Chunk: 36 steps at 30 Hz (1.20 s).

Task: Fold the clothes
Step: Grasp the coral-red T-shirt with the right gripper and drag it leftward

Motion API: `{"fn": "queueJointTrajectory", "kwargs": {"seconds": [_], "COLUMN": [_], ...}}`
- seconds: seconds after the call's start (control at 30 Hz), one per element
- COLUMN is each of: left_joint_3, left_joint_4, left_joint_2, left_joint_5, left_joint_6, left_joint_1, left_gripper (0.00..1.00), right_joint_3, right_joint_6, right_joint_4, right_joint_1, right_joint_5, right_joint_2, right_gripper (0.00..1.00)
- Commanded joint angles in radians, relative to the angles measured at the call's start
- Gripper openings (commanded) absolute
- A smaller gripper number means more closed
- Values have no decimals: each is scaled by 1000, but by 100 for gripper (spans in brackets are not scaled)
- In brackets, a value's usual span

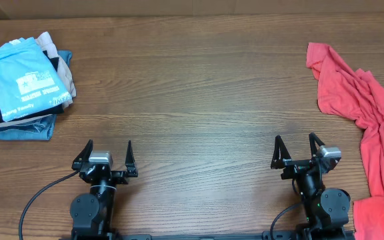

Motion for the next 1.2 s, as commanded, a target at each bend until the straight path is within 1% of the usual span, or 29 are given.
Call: {"fn": "queueJointTrajectory", "kwargs": {"seconds": [0.0, 0.17, 0.33, 0.47, 0.57, 0.73, 0.83, 0.9, 0.97, 1.17], "left_joint_3": [115, 283, 470, 620, 730, 872, 895, 895, 895, 895], "left_joint_4": [-47, -122, -231, -360, -479, -644, -664, -664, -665, -662], "left_joint_2": [-4, 76, 256, 429, 557, 737, 808, 841, 864, 904], "left_joint_5": [16, 16, 16, 16, 16, 16, 16, 16, 17, 23], "left_joint_6": [-50, -50, -49, -38, -38, -39, -41, -43, -43, -43], "left_joint_1": [-8, -8, -8, -8, -8, -8, -8, -8, -8, -8], "left_gripper": [100, 100, 100, 100, 100, 100, 100, 100, 100, 100], "right_joint_3": [106, 285, 495, 670, 794, 988, 1061, 1063, 1063, 1063], "right_joint_6": [31, 31, 30, 27, 27, 27, 27, 28, 39, 58], "right_joint_4": [-36, -136, -240, -350, -437, -545, -528, -468, -433, -339], "right_joint_1": [-3, -3, -3, -3, -14, -83, -137, -191, -243, -364], "right_joint_5": [37, 103, 165, 200, 206, 147, 153, 153, 153, 152], "right_joint_2": [5, 93, 274, 491, 692, 1032, 1213, 1321, 1419, 1702], "right_gripper": [100, 100, 100, 100, 100, 100, 100, 100, 97, 99]}}
